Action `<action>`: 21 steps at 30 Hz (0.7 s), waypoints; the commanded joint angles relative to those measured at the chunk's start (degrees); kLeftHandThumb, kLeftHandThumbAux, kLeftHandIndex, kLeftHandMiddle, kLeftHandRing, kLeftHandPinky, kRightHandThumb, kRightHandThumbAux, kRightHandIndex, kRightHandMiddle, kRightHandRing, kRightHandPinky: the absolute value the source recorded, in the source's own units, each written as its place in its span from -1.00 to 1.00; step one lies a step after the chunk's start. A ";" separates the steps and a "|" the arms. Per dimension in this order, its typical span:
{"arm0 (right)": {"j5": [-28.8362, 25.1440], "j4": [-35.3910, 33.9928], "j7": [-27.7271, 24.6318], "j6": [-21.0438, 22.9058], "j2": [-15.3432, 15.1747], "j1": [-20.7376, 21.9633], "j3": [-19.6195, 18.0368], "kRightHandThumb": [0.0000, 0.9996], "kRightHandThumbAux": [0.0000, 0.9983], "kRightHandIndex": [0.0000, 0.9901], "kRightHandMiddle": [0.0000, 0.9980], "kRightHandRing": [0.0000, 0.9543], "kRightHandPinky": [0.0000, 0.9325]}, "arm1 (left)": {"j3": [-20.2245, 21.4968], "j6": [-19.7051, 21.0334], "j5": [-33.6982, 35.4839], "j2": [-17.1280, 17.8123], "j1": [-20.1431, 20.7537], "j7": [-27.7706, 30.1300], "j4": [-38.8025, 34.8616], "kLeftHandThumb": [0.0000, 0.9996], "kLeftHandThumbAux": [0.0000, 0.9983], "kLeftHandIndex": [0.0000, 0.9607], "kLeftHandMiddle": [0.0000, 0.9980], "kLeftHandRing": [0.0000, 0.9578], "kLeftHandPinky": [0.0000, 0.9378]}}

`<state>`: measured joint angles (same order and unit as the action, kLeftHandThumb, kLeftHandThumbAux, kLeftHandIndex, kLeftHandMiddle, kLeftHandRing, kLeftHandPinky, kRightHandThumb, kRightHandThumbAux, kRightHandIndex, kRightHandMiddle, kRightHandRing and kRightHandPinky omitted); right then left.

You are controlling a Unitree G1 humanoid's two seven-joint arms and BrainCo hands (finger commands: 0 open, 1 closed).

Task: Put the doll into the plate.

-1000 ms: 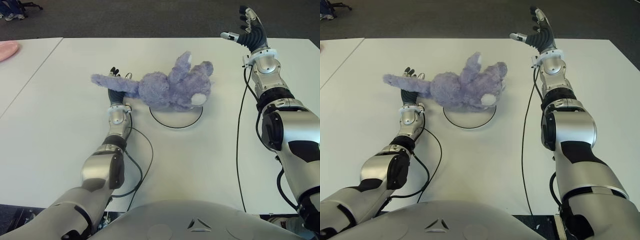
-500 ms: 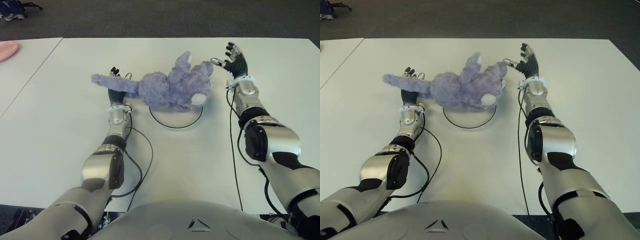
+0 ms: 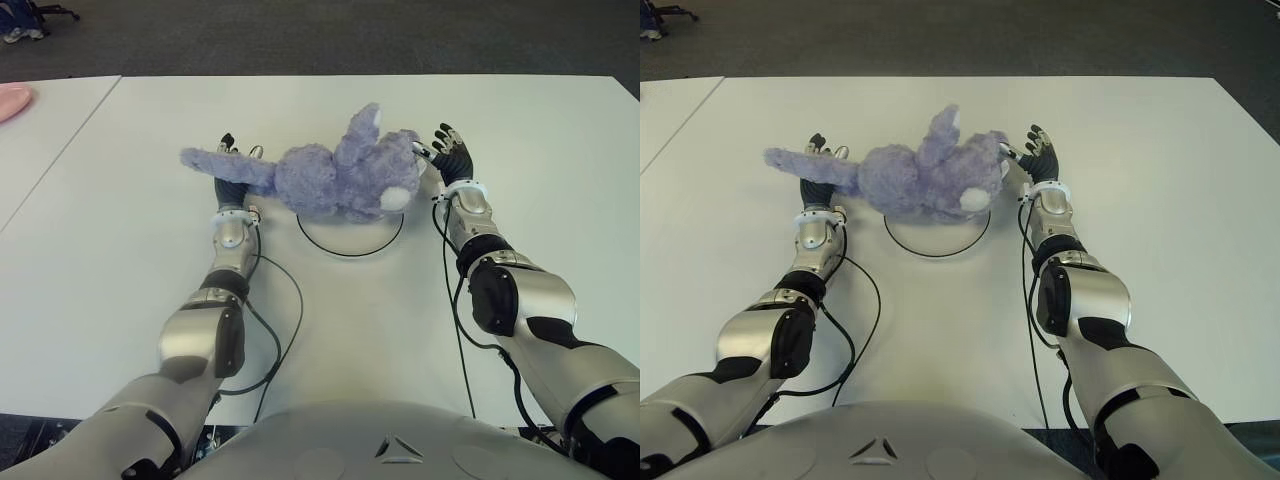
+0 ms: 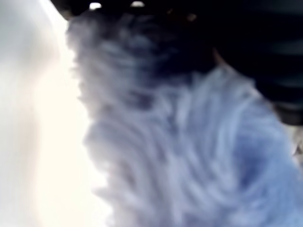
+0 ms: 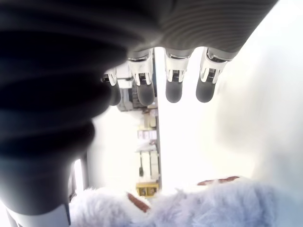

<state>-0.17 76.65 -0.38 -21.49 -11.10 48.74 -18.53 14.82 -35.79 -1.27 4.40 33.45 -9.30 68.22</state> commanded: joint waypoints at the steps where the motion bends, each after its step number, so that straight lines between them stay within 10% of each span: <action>1: -1.56 0.70 0.83 1.69 2.01 -1.64 -1.32 -1.00 0.65 -0.98 -0.96 -0.98 -0.91 | 0.83 5.92 0.83 -1.12 -10.93 3.30 8.52 -1.00 0.00 -1.00 -0.92 -0.93 -0.95; 21: -3.85 0.37 3.59 -2.35 4.80 -5.79 -4.50 -1.00 0.69 -0.94 -0.91 -0.90 -0.80 | 0.56 5.63 0.37 0.50 -10.78 7.87 8.80 -1.00 -0.03 -0.98 -0.94 -0.93 -0.93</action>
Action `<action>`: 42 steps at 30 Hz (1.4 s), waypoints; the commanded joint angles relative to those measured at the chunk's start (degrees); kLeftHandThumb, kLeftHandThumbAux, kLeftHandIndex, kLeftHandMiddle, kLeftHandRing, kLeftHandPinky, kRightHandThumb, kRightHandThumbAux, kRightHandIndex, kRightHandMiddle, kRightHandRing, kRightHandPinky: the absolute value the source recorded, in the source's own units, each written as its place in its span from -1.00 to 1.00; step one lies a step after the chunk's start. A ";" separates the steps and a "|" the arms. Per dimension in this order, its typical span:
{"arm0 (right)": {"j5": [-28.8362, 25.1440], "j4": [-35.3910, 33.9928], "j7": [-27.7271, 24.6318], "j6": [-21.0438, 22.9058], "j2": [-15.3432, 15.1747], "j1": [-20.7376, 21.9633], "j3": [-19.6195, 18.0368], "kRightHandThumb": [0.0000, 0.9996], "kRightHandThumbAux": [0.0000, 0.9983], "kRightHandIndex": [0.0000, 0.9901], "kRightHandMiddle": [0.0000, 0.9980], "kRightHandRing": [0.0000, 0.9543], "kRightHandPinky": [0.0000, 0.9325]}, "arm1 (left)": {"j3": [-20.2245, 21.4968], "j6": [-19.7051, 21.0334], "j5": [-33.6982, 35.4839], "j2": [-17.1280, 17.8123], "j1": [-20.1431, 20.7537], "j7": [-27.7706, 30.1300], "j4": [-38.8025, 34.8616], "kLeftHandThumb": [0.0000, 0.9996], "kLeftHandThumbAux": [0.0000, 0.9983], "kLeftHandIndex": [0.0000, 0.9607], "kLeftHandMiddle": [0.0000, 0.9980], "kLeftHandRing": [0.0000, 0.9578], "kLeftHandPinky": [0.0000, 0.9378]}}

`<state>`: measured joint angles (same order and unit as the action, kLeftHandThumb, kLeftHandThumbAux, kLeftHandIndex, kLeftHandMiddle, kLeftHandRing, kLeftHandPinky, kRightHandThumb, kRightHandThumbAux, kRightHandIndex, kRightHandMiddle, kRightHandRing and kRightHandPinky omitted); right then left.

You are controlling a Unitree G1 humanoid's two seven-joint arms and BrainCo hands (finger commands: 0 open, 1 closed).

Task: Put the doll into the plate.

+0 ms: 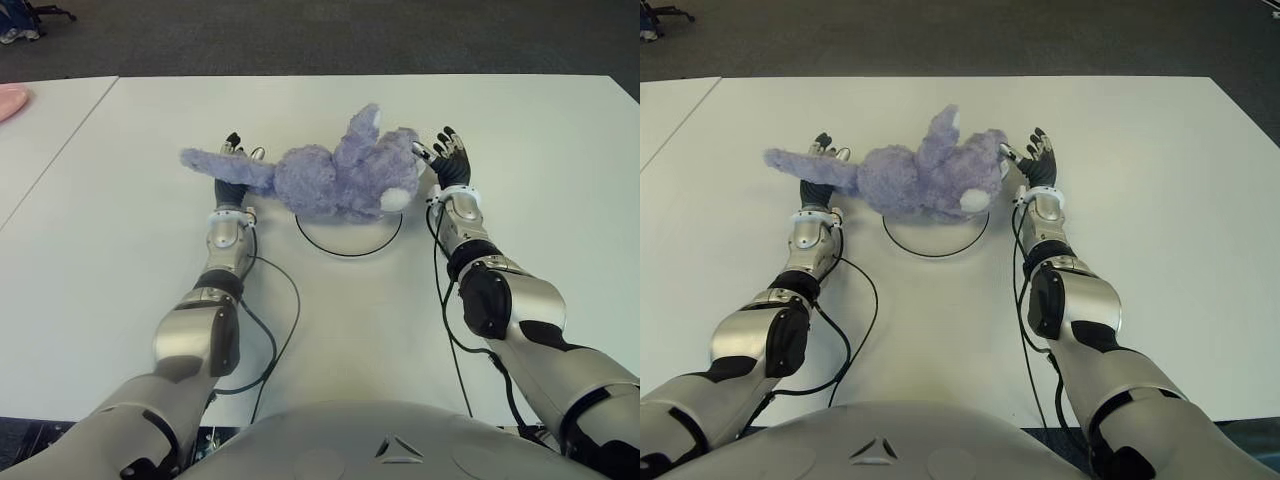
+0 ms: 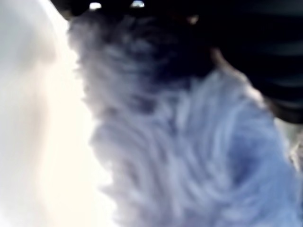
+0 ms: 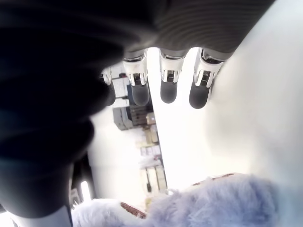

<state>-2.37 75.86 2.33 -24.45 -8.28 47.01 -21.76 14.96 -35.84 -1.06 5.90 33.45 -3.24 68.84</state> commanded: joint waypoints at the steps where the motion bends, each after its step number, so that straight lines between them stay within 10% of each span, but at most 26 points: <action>1: -1.68 1.15 0.92 0.40 2.04 -4.19 -1.30 -1.00 0.69 -0.93 -0.91 -0.90 -0.80 | 0.44 5.62 0.19 -0.94 -10.81 1.96 8.18 -1.00 -0.03 -0.98 -0.94 -0.93 -0.92; 18: -2.54 0.33 1.45 -10.40 6.03 -15.10 -3.23 -1.00 0.61 -0.82 -0.79 -0.76 -0.65 | -0.85 5.70 -0.95 -0.51 -11.60 3.29 8.44 -1.00 -0.03 -0.95 -0.92 -0.91 -0.93; 29: 7.70 0.58 13.44 -12.15 7.01 -20.64 5.94 -1.00 0.65 -0.74 -0.71 -0.69 -0.61 | -0.87 7.25 -1.01 -0.59 -12.18 1.99 8.55 -1.00 0.04 -0.94 -0.90 -0.91 -0.92; 42: 9.29 1.48 14.97 -8.80 7.01 -23.64 9.07 -1.00 0.62 -0.73 -0.69 -0.68 -0.62 | -0.72 6.60 -0.87 -0.60 -12.45 0.81 8.32 -1.00 0.23 -0.91 -0.86 -0.84 -0.77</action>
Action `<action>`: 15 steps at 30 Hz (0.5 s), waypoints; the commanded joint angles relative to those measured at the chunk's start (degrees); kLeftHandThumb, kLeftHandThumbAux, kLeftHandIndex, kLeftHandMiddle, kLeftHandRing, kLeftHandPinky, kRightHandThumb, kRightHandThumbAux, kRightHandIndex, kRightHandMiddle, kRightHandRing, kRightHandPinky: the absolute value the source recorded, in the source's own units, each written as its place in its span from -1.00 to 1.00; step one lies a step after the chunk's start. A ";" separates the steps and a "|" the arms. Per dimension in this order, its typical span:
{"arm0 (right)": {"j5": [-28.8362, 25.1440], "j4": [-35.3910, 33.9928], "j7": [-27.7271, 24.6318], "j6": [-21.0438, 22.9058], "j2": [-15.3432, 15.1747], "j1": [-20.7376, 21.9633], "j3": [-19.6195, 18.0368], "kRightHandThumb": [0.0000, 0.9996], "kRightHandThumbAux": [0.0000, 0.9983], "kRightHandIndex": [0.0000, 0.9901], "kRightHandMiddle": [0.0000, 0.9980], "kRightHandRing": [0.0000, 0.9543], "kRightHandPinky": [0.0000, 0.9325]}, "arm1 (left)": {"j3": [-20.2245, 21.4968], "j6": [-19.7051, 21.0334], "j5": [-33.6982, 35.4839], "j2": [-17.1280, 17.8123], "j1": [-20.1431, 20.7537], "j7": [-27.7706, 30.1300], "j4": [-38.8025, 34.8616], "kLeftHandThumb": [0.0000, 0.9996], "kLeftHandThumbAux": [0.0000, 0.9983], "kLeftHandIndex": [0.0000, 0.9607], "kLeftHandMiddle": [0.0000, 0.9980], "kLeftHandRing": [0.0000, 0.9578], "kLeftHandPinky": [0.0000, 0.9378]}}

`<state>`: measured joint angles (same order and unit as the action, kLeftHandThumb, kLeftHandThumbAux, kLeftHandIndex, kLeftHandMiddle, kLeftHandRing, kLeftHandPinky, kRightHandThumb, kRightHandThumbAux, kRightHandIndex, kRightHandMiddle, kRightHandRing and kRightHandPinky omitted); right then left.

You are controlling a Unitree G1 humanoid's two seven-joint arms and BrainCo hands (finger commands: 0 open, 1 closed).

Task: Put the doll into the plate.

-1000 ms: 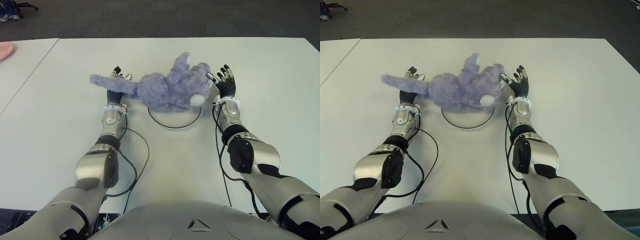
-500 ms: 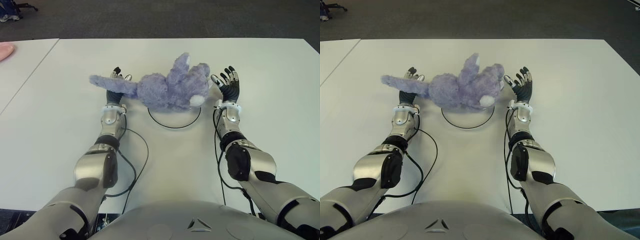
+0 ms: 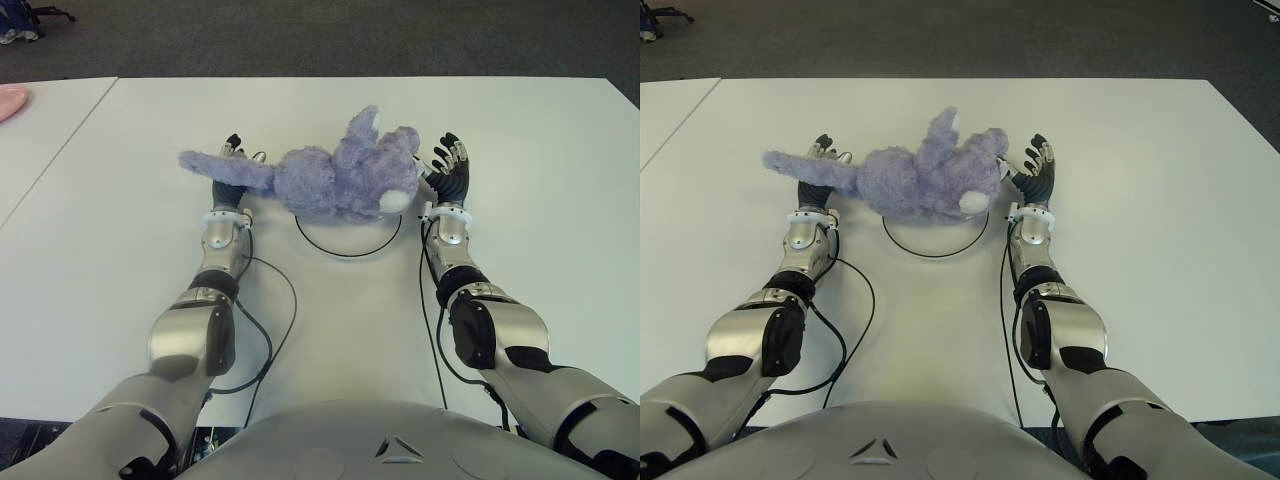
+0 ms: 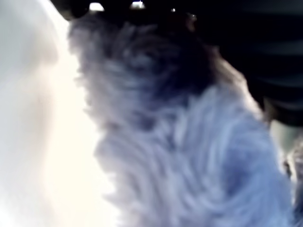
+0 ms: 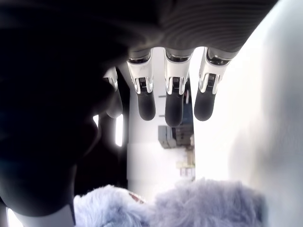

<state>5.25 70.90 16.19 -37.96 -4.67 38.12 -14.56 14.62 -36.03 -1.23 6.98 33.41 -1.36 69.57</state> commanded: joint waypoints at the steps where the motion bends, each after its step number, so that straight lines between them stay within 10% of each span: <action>1: 1.50 6.45 1.08 5.16 3.32 -14.43 1.83 -1.00 0.61 -0.73 -0.69 -0.68 -0.63 | -0.56 6.70 -0.94 -1.66 -12.45 -1.45 7.59 -1.00 0.25 -0.91 -0.85 -0.84 -0.77; 15: 0.64 6.56 0.30 8.28 3.01 -13.22 2.03 -1.00 0.66 -0.76 -0.72 -0.72 -0.66 | -3.99 7.53 -4.40 -1.31 -12.50 -7.87 7.76 -1.00 0.45 -0.88 -0.82 -0.80 -0.76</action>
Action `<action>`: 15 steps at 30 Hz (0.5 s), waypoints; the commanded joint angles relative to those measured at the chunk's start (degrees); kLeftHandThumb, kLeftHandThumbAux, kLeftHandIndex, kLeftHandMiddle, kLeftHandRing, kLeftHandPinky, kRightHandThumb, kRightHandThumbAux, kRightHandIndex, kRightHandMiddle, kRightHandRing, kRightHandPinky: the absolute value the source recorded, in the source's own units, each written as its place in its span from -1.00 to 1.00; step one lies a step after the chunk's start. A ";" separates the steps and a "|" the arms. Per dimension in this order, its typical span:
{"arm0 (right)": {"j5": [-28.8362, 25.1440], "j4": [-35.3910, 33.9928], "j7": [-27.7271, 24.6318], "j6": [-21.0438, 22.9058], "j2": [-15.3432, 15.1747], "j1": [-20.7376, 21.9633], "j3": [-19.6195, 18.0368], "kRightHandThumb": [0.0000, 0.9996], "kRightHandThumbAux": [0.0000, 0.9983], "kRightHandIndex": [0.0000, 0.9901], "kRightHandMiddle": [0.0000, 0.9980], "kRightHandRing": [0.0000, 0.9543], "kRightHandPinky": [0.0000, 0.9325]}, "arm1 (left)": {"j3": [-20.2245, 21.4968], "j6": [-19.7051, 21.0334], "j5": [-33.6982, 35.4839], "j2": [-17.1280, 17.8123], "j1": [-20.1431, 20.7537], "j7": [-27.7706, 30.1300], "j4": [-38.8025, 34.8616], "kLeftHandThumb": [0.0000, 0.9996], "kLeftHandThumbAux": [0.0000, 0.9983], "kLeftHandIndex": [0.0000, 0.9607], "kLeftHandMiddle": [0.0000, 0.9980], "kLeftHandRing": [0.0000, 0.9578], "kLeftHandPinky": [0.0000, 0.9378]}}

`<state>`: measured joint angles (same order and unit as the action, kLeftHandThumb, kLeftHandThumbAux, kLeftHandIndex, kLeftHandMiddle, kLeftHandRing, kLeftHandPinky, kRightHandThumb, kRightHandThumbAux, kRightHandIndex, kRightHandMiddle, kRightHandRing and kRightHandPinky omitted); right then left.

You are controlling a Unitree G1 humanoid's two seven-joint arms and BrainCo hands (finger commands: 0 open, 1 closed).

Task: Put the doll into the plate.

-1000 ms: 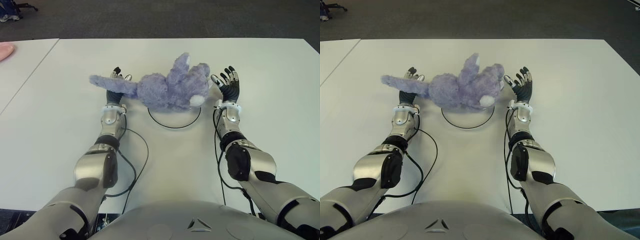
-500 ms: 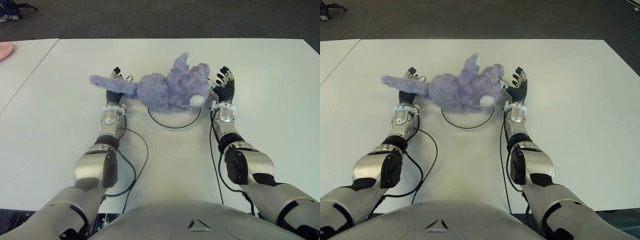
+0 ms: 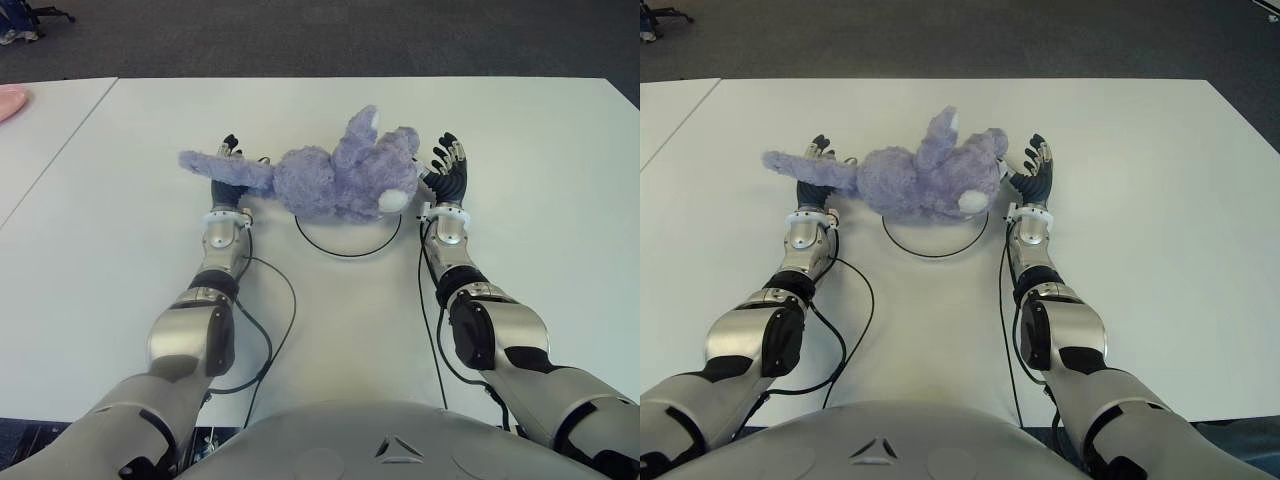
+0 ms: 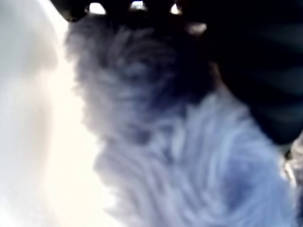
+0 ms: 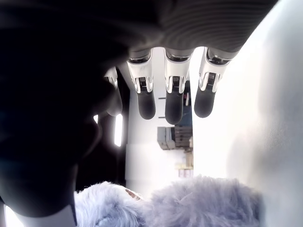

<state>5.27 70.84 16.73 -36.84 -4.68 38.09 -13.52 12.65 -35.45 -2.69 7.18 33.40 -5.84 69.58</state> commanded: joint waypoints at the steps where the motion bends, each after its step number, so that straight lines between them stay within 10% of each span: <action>1: 0.73 6.66 -0.22 7.41 2.98 -13.22 1.12 -1.00 0.67 -0.76 -0.72 -0.72 -0.67 | -2.19 7.01 -3.02 -1.56 -12.44 -3.90 7.77 -1.00 0.46 -0.88 -0.82 -0.80 -0.75; 15: 1.58 7.05 0.54 10.58 2.16 -12.79 2.57 -1.00 0.81 -0.75 -0.73 -0.76 -0.75 | -3.89 7.64 -2.94 -1.70 -12.31 -6.20 7.87 -1.00 0.51 -0.86 -0.81 -0.79 -0.75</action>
<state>5.93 70.82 16.79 -36.07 -4.90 38.06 -11.93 9.97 -34.65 -3.50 7.58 33.40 -11.07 69.58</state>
